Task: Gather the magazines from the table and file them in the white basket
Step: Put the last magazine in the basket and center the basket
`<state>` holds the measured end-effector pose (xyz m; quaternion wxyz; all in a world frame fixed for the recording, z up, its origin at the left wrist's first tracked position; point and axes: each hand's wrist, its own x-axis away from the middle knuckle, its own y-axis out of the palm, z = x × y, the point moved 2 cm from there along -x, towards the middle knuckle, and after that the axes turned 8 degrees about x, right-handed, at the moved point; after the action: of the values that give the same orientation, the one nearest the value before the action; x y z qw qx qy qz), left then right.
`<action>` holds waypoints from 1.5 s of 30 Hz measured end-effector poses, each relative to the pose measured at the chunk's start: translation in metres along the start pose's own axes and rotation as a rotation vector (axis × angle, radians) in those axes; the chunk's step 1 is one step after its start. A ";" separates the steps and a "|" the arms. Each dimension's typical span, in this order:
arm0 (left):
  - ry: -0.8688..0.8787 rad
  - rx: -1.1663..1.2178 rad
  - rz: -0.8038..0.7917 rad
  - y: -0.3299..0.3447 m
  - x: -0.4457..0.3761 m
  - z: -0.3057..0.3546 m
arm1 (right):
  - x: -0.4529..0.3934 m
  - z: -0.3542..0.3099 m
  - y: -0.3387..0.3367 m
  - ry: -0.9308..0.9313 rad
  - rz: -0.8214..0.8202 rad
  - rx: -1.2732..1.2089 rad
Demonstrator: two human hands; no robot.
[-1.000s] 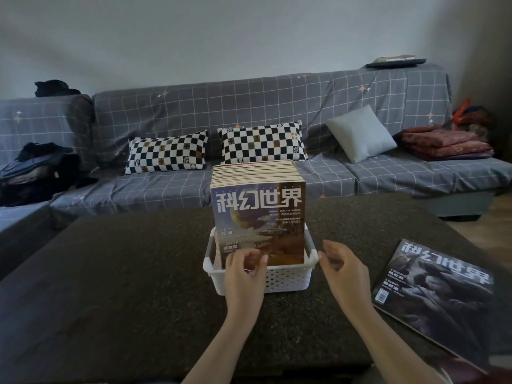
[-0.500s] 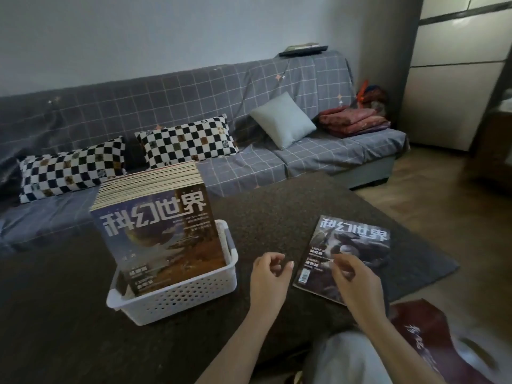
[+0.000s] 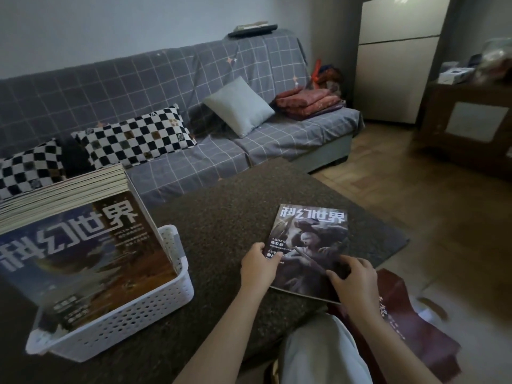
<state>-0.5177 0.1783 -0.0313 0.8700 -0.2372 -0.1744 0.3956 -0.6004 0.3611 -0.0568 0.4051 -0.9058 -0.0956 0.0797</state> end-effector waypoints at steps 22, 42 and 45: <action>0.231 0.530 0.160 -0.120 0.059 0.009 | 0.025 -0.079 -0.043 0.080 -0.366 -0.865; 0.341 0.616 0.525 -0.290 0.111 -0.073 | 0.090 -0.250 0.022 -0.420 -0.593 -0.811; 0.327 0.578 0.566 -0.303 0.109 -0.086 | 0.094 -0.265 0.036 -0.451 -0.574 -0.777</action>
<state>-0.2244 0.0648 0.0772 0.7741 -0.0818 0.1554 0.6082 -0.4465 0.1696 0.0848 0.0147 -0.8869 -0.4466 0.1172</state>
